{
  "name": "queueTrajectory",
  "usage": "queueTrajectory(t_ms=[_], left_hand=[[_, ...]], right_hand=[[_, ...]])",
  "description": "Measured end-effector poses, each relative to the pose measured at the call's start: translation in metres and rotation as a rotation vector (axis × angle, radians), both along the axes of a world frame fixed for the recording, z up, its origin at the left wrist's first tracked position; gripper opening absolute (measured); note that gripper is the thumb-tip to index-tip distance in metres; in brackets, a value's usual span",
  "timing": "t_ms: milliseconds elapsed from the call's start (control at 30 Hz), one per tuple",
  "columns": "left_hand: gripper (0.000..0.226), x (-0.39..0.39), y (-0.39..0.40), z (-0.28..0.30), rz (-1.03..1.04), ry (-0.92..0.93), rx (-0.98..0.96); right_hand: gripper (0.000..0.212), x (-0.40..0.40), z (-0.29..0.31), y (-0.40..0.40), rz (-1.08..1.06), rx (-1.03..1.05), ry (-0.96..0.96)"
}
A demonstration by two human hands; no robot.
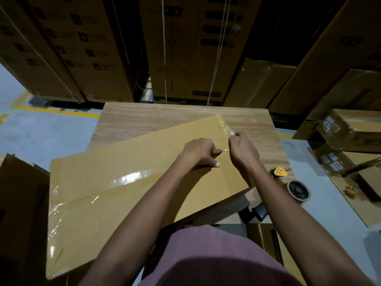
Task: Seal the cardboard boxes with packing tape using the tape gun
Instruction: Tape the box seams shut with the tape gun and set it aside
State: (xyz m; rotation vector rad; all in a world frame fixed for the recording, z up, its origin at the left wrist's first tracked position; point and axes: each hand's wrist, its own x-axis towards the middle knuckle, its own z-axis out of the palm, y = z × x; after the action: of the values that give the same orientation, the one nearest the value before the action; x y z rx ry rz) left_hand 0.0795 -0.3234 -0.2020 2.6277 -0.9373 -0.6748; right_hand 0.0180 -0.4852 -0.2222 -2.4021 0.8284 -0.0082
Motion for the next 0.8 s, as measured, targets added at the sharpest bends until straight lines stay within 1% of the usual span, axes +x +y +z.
queueTrajectory(t_ms=[67, 133, 167, 233, 333, 400, 500, 567, 633, 800], left_hand=[[0.054, -0.007, 0.010, -0.008, 0.012, -0.077, -0.083], [0.056, -0.017, 0.018, -0.009, 0.062, -0.158, -0.149], [0.054, -0.024, 0.020, -0.008, 0.091, -0.197, -0.156], [0.044, -0.041, 0.019, -0.007, 0.134, -0.304, -0.106], [0.033, -0.073, 0.013, -0.013, 0.206, -0.459, -0.036], [0.035, -0.089, 0.010, -0.022, 0.268, -0.459, -0.062], [0.042, -0.106, 0.028, -0.028, 0.402, -0.339, -0.123], [0.045, -0.114, 0.056, -0.030, 0.462, -0.342, -0.086], [0.048, -0.119, 0.090, -0.031, 0.481, -0.352, -0.043], [0.054, -0.128, 0.160, -0.032, 0.566, -0.313, 0.046]], right_hand=[[0.059, -0.042, 0.002, 0.003, 0.027, -0.112, 0.044], [0.062, -0.072, 0.003, 0.009, 0.060, -0.193, 0.092], [0.066, -0.084, 0.003, 0.014, 0.078, -0.234, 0.123], [0.073, -0.102, 0.002, 0.028, 0.147, -0.299, 0.184], [0.064, -0.120, -0.006, 0.040, 0.327, -0.412, 0.207], [0.062, -0.122, -0.005, 0.038, 0.369, -0.421, 0.182], [0.061, -0.123, -0.005, 0.036, 0.351, -0.410, 0.146], [0.062, -0.122, -0.008, 0.038, 0.335, -0.407, 0.120], [0.062, -0.122, -0.009, 0.038, 0.331, -0.397, 0.112], [0.061, -0.122, -0.011, 0.035, 0.316, -0.371, 0.099]])
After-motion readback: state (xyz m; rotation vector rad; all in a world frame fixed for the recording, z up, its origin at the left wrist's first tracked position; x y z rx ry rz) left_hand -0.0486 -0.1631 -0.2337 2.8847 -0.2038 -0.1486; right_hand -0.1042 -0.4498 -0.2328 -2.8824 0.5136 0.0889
